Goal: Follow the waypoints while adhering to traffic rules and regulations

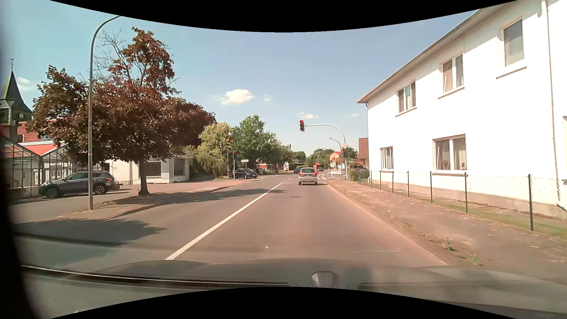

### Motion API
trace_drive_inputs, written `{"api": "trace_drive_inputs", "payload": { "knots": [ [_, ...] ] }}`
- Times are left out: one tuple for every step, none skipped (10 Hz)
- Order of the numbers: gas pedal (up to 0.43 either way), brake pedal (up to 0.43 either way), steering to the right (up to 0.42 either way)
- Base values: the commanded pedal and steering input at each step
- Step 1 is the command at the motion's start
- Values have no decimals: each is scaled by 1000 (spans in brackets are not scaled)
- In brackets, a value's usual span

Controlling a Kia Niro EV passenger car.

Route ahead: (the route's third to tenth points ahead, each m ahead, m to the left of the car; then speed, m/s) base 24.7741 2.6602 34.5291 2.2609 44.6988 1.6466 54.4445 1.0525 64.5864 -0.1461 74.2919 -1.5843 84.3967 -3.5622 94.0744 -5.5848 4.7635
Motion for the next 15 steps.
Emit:
{"api": "trace_drive_inputs", "payload": {
  "knots": [
    [0, 6, 10],
    [0, 6, 10],
    [0, 6, 10],
    [0, 6, 10],
    [0, 6, 10],
    [0, 6, 10],
    [0, 6, 9],
    [0, 6, 10],
    [0, 6, 9],
    [0, 6, 9],
    [0, 6, 9],
    [0, 6, 9],
    [0, 6, 9],
    [0, 6, 9],
    [0, 6, 9]
  ]
}}
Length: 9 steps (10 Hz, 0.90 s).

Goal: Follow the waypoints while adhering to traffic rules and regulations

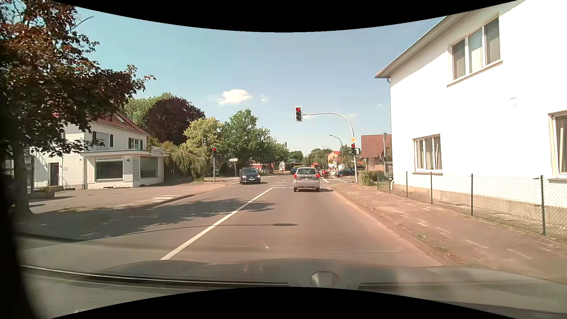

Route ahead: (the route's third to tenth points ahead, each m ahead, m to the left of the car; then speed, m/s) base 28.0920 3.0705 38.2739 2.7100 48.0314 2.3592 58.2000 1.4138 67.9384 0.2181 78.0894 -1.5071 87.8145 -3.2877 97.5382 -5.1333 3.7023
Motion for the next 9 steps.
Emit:
{"api": "trace_drive_inputs", "payload": {
  "knots": [
    [0, 6, 9],
    [0, 6, 9],
    [0, 6, 9],
    [0, 6, 9],
    [0, 6, 9],
    [0, 6, 8],
    [0, 6, 9],
    [0, 6, 9],
    [0, 6, 8]
  ]
}}
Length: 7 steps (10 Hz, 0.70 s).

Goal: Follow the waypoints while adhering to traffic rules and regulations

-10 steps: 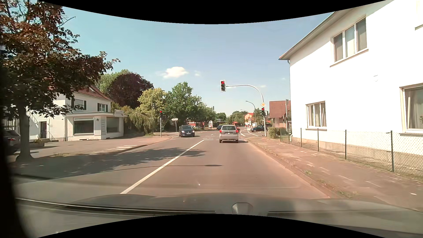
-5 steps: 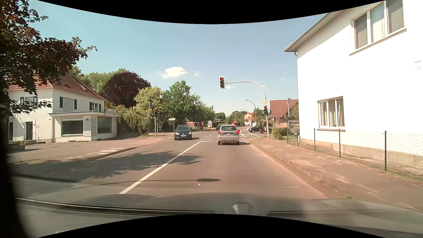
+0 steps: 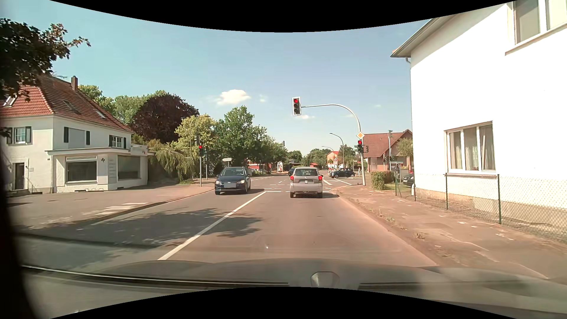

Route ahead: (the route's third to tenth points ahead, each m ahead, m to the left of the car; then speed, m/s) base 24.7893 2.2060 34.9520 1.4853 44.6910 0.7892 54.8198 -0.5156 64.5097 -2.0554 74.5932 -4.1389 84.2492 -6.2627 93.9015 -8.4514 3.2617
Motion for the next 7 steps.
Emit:
{"api": "trace_drive_inputs", "payload": {
  "knots": [
    [0, 6, 8],
    [0, 6, 8],
    [0, 6, 8],
    [0, 6, 8],
    [0, 6, 8],
    [0, 6, 8],
    [0, 6, 8]
  ]
}}
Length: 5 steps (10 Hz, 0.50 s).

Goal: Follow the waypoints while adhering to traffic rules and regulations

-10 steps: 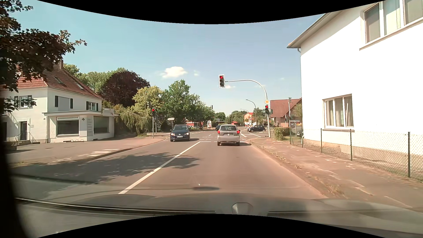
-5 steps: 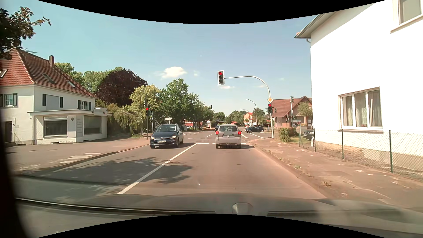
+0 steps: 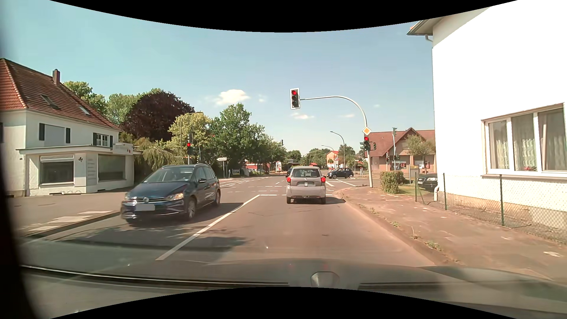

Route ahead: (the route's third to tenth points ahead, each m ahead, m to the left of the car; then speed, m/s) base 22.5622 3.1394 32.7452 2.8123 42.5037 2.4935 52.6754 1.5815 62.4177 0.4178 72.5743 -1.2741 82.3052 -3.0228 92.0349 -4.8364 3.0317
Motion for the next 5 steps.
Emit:
{"api": "trace_drive_inputs", "payload": {
  "knots": [
    [0, 6, 8],
    [0, 6, 8],
    [0, 6, 8],
    [0, 6, 8],
    [0, 6, 8]
  ]
}}
